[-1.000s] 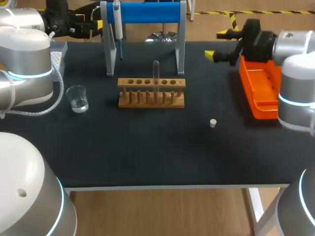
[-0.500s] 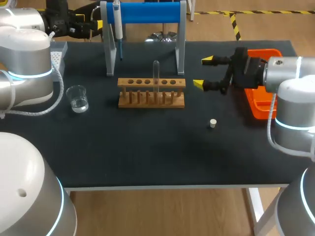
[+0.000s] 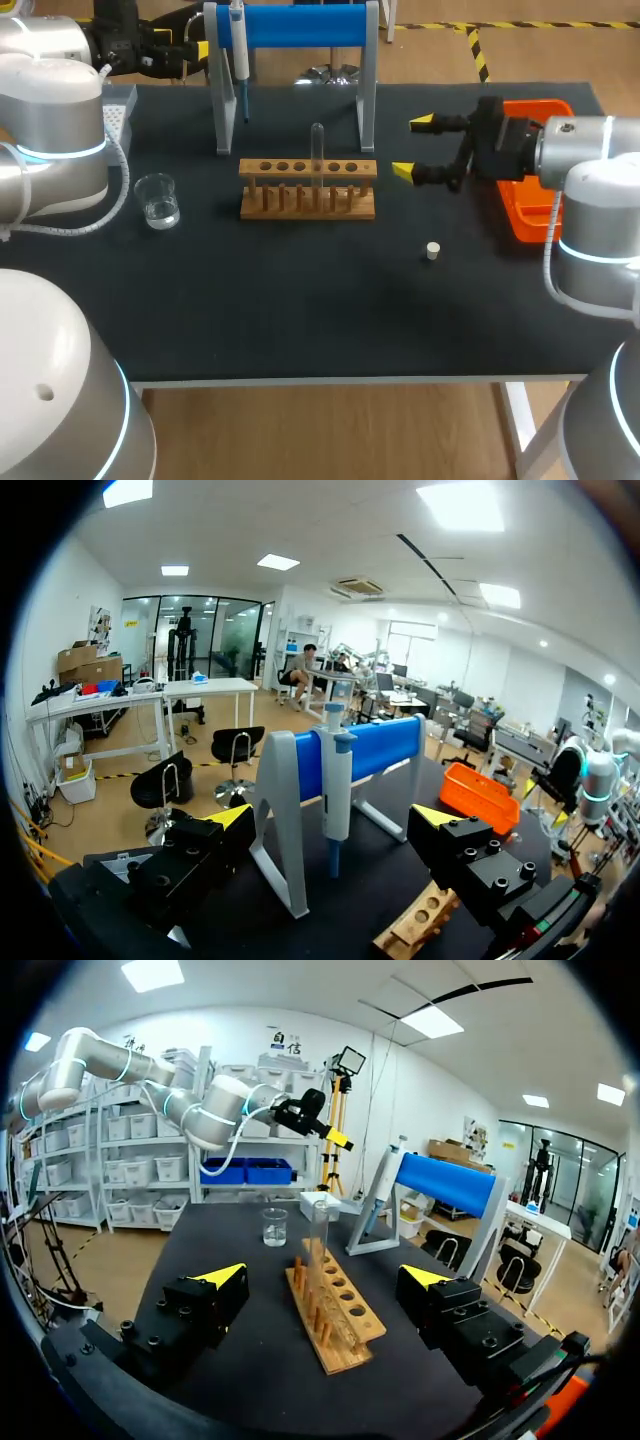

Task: Invert the test tube, pick up the pipette, mount the tip to pipette, aspirate from beaker and dispense into the tube, eject the tip, return the pipette, and cap with the stopper.

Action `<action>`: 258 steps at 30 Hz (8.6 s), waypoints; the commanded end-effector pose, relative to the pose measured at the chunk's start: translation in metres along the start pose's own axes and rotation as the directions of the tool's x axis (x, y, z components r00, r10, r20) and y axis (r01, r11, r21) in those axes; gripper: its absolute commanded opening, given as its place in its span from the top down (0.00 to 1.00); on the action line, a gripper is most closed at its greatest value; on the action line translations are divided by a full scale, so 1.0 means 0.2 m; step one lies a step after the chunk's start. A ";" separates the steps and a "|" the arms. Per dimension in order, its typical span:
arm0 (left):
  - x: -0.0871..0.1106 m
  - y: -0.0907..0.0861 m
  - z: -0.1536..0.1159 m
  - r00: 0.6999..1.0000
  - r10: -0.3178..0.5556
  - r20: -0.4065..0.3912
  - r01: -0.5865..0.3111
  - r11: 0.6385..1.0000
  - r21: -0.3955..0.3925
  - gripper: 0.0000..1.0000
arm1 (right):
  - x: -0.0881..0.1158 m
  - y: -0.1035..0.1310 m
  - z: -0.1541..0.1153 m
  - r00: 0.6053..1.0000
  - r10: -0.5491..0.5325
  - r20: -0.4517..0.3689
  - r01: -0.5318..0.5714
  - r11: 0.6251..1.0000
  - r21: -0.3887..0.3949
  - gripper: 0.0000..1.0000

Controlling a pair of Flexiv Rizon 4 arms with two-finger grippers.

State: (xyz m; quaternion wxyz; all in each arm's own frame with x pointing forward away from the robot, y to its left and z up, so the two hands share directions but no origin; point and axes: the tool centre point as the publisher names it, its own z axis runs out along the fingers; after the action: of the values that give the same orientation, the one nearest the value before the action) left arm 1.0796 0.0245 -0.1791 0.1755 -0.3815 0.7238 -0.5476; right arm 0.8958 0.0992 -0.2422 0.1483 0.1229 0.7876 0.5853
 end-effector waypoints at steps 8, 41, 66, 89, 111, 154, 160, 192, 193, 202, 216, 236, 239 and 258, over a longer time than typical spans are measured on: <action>0.56 0.32 -0.17 0.997 0.077 -0.018 -0.076 0.995 0.060 0.00 | 0.00 0.00 -0.01 1.000 0.000 0.000 0.000 1.000 0.002 0.00; 1.04 0.64 -0.22 0.969 0.235 -0.081 -0.234 0.972 0.021 0.00 | 0.00 0.00 -0.01 1.000 0.000 0.000 0.000 1.000 0.002 0.00; 1.04 0.64 -0.22 0.969 0.235 -0.081 -0.234 0.972 0.021 0.00 | -0.10 0.11 0.51 0.913 -0.085 -0.399 0.017 0.985 -0.171 0.00; 1.04 0.64 -0.22 0.969 0.235 -0.081 -0.234 0.972 0.021 0.00 | -0.02 0.07 0.67 0.891 -0.034 -0.453 -0.083 0.969 -0.234 0.11; 1.04 0.64 -0.22 0.969 0.235 -0.081 -0.234 0.972 0.021 0.00 | 0.07 0.05 0.76 0.900 -0.057 -0.432 -0.054 0.969 -0.241 0.41; 1.04 0.64 -0.22 0.969 0.235 -0.081 -0.234 0.972 0.021 0.00 | 0.04 0.12 0.78 0.898 -0.021 -0.439 -0.095 0.966 -0.241 1.00; 1.04 0.64 -0.22 0.969 0.235 -0.081 -0.234 0.972 0.021 0.00 | 0.04 0.13 0.77 0.898 -0.018 -0.439 -0.097 0.966 -0.238 1.00; 1.04 0.64 -0.22 0.969 0.235 -0.081 -0.234 0.972 0.021 0.00 | 0.04 0.28 0.72 0.903 -0.021 -0.429 -0.088 0.969 -0.232 1.00; 1.04 0.64 -0.22 0.969 0.235 -0.081 -0.234 0.972 0.021 0.00 | 0.04 0.29 0.71 0.903 -0.023 -0.429 -0.086 0.969 -0.233 1.00; 1.04 0.64 -0.22 0.969 0.235 -0.081 -0.234 0.972 0.021 0.00 | 0.06 0.35 0.68 0.907 -0.031 -0.419 -0.082 0.965 -0.249 1.00; 1.04 0.64 -0.22 0.969 0.235 -0.081 -0.234 0.972 0.021 0.00 | 0.10 0.41 0.56 0.918 -0.049 -0.393 -0.060 0.964 -0.261 1.00; 1.04 0.64 -0.22 0.969 0.235 -0.081 -0.234 0.972 0.021 0.00 | 0.11 0.39 0.48 0.923 -0.032 -0.383 -0.073 0.963 -0.258 1.00; 1.04 0.64 -0.22 0.969 0.235 -0.081 -0.234 0.972 0.021 0.00 | 0.11 0.39 0.48 0.923 -0.032 -0.383 -0.073 0.963 -0.258 1.00; 1.04 0.64 -0.22 0.969 0.235 -0.081 -0.234 0.972 0.021 0.00 | -0.04 0.39 0.50 0.219 0.939 -0.264 -0.908 0.296 0.298 1.00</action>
State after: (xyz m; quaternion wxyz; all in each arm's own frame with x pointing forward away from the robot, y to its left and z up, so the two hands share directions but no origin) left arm 0.8690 -0.0862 -0.2465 0.2103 -0.2697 0.7692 -0.5399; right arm 0.9429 0.2119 -0.1956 -0.1602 0.2113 0.7003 0.6628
